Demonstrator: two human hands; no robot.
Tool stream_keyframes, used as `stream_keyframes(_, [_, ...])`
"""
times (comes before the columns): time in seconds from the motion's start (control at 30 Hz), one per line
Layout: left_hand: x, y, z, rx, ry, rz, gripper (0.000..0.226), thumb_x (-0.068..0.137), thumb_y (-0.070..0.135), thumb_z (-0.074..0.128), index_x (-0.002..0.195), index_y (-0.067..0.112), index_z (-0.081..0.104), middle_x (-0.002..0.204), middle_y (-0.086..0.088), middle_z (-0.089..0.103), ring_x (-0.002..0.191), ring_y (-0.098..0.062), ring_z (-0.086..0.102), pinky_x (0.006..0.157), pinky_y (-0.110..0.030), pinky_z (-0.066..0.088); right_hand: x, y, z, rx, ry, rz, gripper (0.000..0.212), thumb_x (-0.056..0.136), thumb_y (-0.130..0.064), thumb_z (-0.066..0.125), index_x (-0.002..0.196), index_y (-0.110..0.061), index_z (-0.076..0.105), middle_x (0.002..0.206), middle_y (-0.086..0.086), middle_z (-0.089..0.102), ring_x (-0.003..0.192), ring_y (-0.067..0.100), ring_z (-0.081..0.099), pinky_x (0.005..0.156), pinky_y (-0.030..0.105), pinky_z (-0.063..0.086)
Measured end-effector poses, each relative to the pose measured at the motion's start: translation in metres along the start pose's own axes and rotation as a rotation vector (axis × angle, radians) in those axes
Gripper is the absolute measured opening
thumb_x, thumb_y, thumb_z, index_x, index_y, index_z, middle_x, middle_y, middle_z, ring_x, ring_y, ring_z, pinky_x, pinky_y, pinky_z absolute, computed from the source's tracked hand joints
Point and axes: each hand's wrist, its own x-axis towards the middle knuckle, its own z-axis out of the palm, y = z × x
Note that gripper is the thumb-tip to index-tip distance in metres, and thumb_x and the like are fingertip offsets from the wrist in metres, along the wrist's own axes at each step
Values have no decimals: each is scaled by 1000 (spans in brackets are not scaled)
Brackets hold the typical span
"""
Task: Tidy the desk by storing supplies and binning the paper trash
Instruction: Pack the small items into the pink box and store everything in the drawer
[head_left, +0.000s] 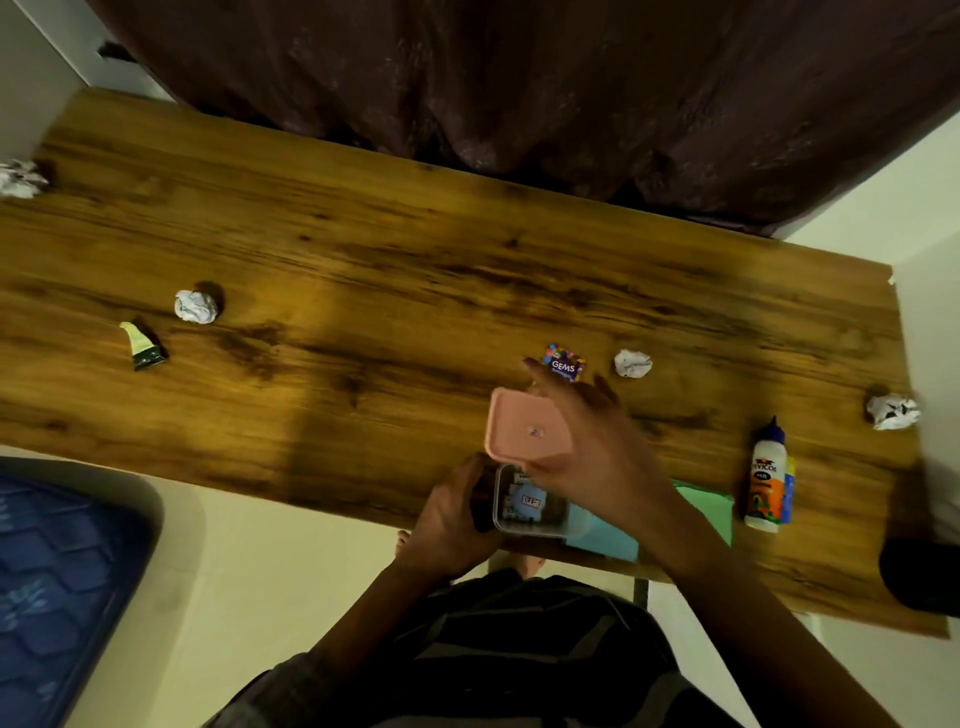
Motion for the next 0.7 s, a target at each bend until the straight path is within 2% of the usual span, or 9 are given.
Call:
stream_keyframes(0.13, [1, -2, -1, 0, -14, 3, 67, 71, 20, 94, 129, 22, 61, 121, 12, 72, 110, -2, 70, 90, -31, 61, -41, 13, 2, -101, -133, -28, 119, 69, -54, 76, 156, -47, -4, 137, -8, 60, 131, 19, 49, 124, 53, 15])
stream_keyframes(0.23, [1, -5, -1, 7, -27, -9, 71, 69, 23, 96, 130, 27, 59, 121, 11, 73, 110, -4, 71, 89, -33, 62, -49, 16, 12, -179, -167, -69, 119, 72, -55, 73, 157, -42, -10, 141, -9, 56, 135, 18, 48, 126, 51, 4])
stream_keyframes(0.37, [4, -7, -2, 36, -42, 21, 71, 69, 15, 95, 130, 19, 59, 120, 7, 73, 110, -4, 71, 87, -32, 63, -50, 10, 18, -211, -128, -103, 120, 74, -46, 78, 159, -38, -6, 143, -2, 56, 137, 22, 46, 126, 52, 3])
stream_keyframes(0.5, [4, -7, -2, 38, -41, 31, 72, 67, 15, 96, 129, 16, 59, 121, 7, 72, 111, -3, 70, 86, -30, 62, -51, 10, 23, -219, -127, -96, 119, 73, -49, 77, 159, -38, -5, 137, -1, 61, 132, 22, 51, 125, 51, 11])
stream_keyframes(0.63, [1, -4, 0, 22, -25, 50, 71, 67, 22, 97, 126, 24, 58, 120, 12, 71, 110, -4, 71, 84, -31, 63, -52, 12, 27, -250, -143, -112, 116, 75, -52, 76, 159, -39, -3, 145, -2, 55, 138, 21, 46, 124, 50, 11])
stream_keyframes(0.7, [1, -6, 1, 11, -26, 39, 76, 65, 29, 98, 129, 20, 58, 122, 10, 72, 111, -5, 71, 84, -34, 64, -52, 14, 32, -264, -133, -128, 116, 74, -52, 77, 159, -38, -1, 145, -2, 55, 139, 22, 46, 124, 50, 10])
